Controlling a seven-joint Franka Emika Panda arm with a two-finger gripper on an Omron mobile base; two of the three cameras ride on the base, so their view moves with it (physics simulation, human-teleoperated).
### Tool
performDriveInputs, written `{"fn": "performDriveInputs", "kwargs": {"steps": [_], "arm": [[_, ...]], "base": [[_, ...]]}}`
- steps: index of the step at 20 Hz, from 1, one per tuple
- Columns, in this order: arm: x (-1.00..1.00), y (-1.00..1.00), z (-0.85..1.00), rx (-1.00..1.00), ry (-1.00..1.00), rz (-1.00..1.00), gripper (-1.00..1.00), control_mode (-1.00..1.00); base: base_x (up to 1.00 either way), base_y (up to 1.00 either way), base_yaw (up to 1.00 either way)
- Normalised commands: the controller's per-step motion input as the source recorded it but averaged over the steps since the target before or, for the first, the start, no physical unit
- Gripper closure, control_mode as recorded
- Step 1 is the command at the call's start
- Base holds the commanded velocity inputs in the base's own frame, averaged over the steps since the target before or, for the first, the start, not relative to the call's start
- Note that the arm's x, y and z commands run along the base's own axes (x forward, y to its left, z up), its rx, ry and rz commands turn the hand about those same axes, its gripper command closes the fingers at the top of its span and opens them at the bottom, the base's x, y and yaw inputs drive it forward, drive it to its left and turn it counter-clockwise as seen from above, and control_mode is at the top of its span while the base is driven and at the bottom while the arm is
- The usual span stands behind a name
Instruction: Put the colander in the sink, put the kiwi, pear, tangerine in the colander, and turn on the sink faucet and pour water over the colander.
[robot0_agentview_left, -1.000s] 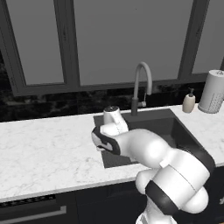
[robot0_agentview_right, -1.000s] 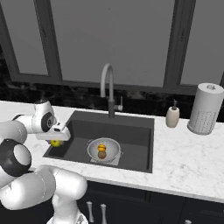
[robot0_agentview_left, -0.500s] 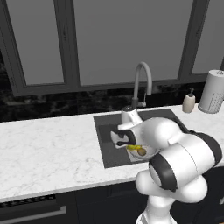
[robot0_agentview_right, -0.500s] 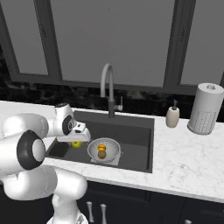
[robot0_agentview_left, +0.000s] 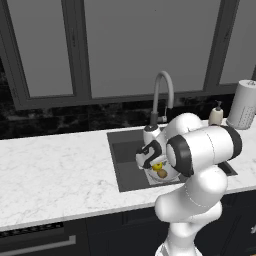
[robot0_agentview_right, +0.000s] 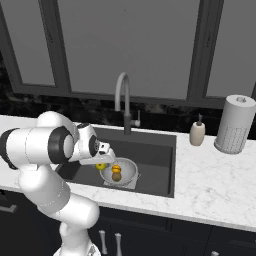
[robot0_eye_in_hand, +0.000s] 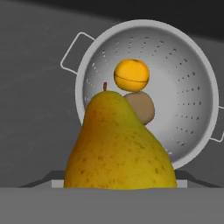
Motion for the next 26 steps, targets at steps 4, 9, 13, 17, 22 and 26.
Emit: {"fn": "performDriveInputs", "kwargs": {"steps": [4, 9, 13, 17, 22, 26], "arm": [[0.29, -0.29, -0.38, 0.0, 0.0, 0.0, 1.0, -1.0], [0.3, -0.24, -0.3, 0.0, 0.0, 0.0, 1.0, -1.0], [0.17, -0.12, -0.32, 0.0, 0.0, 0.0, 1.0, -1.0], [0.0, 0.0, -0.34, 0.0, 0.0, 0.0, -1.0, -1.0], [0.08, -0.11, -0.07, 0.0, 0.0, 0.0, -1.0, -1.0], [0.03, -0.12, 0.0, 0.0, 0.0, 0.0, -1.0, -1.0]], "base": [[0.0, 0.0, 0.0], [0.0, 0.0, 0.0], [0.0, 0.0, 0.0], [0.0, 0.0, 0.0], [0.0, 0.0, 0.0], [0.0, 0.0, 0.0]]}}
